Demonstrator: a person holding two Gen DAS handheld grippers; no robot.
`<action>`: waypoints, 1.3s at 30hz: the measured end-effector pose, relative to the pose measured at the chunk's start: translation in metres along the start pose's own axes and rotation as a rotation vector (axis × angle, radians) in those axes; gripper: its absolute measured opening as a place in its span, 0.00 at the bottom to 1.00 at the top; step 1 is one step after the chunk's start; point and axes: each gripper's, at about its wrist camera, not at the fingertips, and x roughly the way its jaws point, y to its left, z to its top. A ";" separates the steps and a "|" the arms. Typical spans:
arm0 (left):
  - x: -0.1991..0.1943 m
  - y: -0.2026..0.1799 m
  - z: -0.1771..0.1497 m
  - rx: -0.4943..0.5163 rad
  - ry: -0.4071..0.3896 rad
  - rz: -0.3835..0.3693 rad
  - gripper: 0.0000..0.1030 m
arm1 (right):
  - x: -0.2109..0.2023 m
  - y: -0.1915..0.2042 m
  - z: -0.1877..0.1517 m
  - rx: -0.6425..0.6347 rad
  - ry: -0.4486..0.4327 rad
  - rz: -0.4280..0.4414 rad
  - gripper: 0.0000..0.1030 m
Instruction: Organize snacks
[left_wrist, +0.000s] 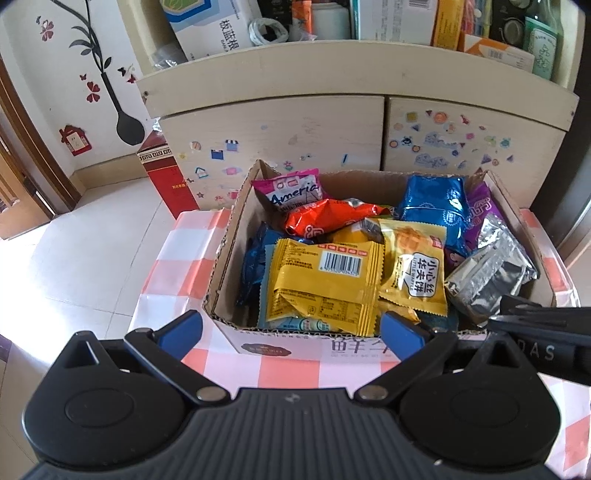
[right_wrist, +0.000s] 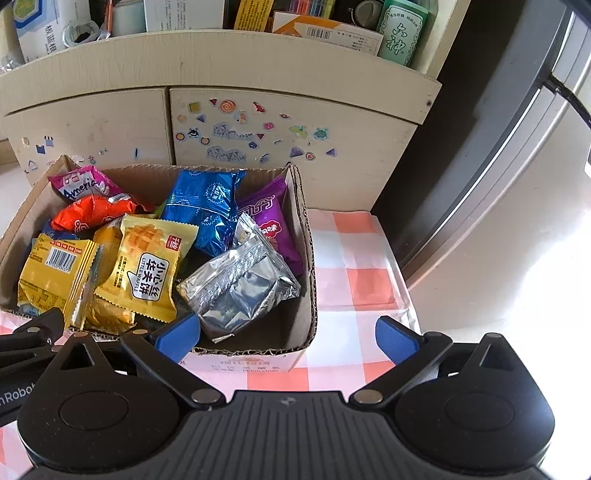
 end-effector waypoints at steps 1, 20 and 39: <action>-0.002 0.000 -0.001 0.001 -0.002 -0.002 0.99 | -0.001 0.000 -0.001 -0.005 -0.003 0.000 1.00; -0.045 0.022 -0.059 -0.039 0.002 -0.030 0.99 | -0.045 0.012 -0.044 -0.067 -0.023 0.014 1.00; -0.069 0.072 -0.162 -0.077 0.071 -0.031 0.99 | -0.040 0.049 -0.145 -0.142 0.036 0.170 1.00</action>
